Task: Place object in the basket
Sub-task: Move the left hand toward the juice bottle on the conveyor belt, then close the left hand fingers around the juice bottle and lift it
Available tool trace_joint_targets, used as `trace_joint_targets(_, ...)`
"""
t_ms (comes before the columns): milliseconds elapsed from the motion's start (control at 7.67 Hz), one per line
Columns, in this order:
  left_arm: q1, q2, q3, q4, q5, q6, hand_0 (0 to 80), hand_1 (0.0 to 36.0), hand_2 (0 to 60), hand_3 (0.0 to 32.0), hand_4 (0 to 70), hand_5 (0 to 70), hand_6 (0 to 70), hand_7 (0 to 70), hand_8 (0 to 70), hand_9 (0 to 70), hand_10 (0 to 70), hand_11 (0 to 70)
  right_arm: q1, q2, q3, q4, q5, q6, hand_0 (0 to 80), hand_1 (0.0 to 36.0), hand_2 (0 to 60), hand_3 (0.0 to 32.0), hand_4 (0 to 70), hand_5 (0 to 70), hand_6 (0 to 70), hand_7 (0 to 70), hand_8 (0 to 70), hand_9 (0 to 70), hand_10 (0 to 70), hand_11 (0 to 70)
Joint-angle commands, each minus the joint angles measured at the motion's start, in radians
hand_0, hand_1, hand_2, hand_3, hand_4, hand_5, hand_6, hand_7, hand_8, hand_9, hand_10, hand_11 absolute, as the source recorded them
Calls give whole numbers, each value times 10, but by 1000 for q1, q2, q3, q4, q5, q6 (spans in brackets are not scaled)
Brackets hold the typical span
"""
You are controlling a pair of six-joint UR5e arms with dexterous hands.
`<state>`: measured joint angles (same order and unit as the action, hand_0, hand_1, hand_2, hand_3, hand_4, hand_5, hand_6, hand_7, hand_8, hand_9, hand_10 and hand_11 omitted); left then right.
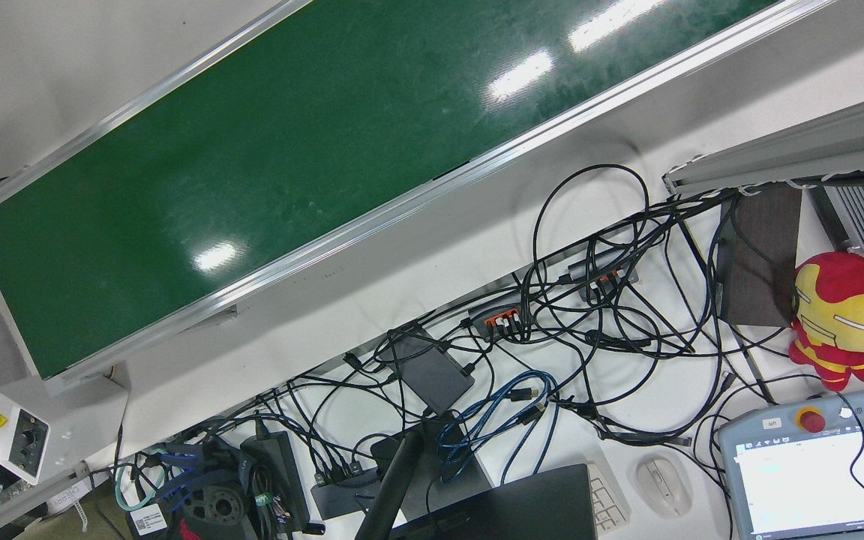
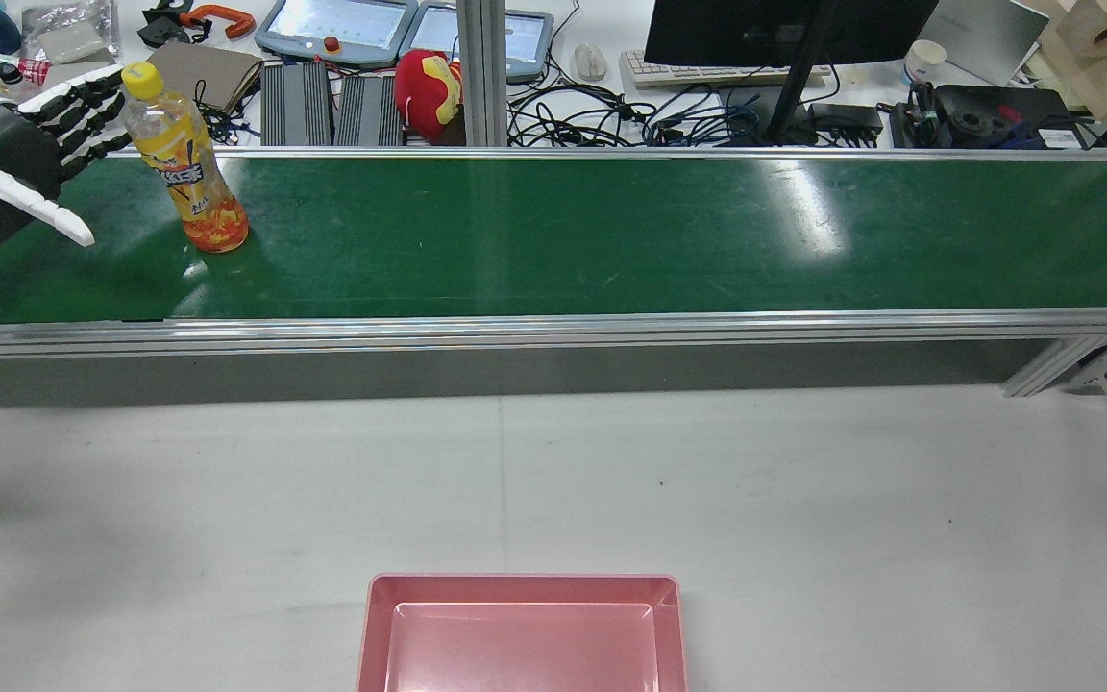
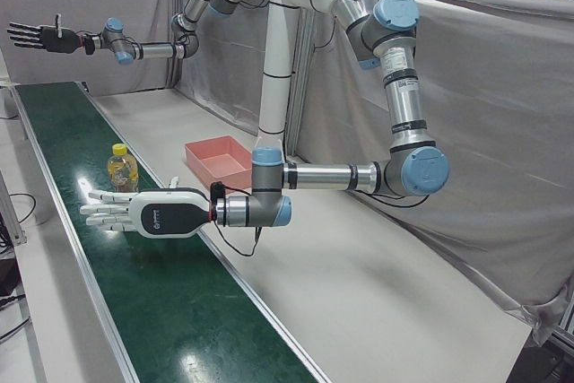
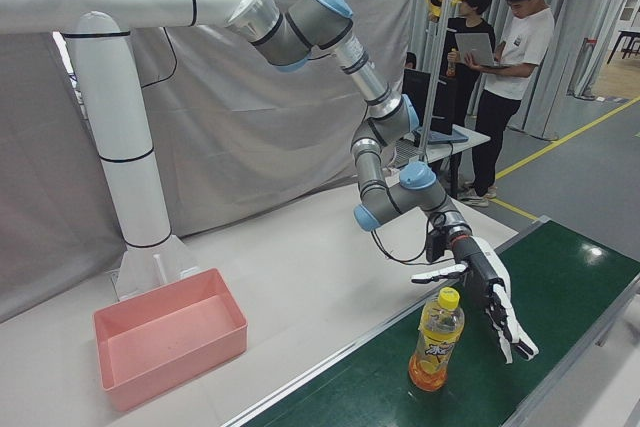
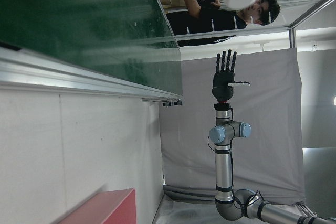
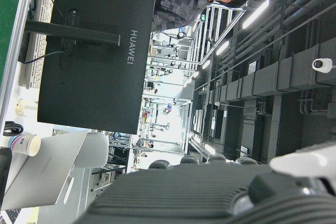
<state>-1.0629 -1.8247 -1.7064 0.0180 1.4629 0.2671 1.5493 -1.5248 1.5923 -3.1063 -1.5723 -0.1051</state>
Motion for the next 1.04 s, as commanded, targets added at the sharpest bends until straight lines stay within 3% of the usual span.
trace_joint_targets(0, 23, -60, 11, 43, -41, 1, 788, 147, 0, 0, 97, 132, 0, 17, 0, 0, 36, 82, 0, 0, 0, -2, 0, -1, 0, 0, 0, 0, 0, 0, 0, 0, 0, 0, 0, 0)
trace_joint_targets(391, 67, -96, 36, 46, -41, 3, 726, 135, 0, 0, 98, 146, 0, 20, 0, 0, 41, 87, 0, 0, 2, 0, 0, 1, 0, 0, 0, 0, 0, 0, 0, 0, 0, 0, 0, 0)
trace_joint_targets(522, 67, -100, 36, 48, -41, 1, 766, 139, 0, 0, 97, 147, 0, 18, 0, 0, 37, 82, 0, 0, 0, 0, 0, -1, 0, 0, 0, 0, 0, 0, 0, 0, 0, 0, 0, 0)
trace_joint_targets(913, 78, -134, 37, 71, -41, 3, 781, 140, 0, 0, 122, 173, 0, 26, 0, 0, 55, 108, 0, 0, 2, 0, 0, -1, 0, 0, 0, 0, 0, 0, 0, 0, 0, 0, 0, 0)
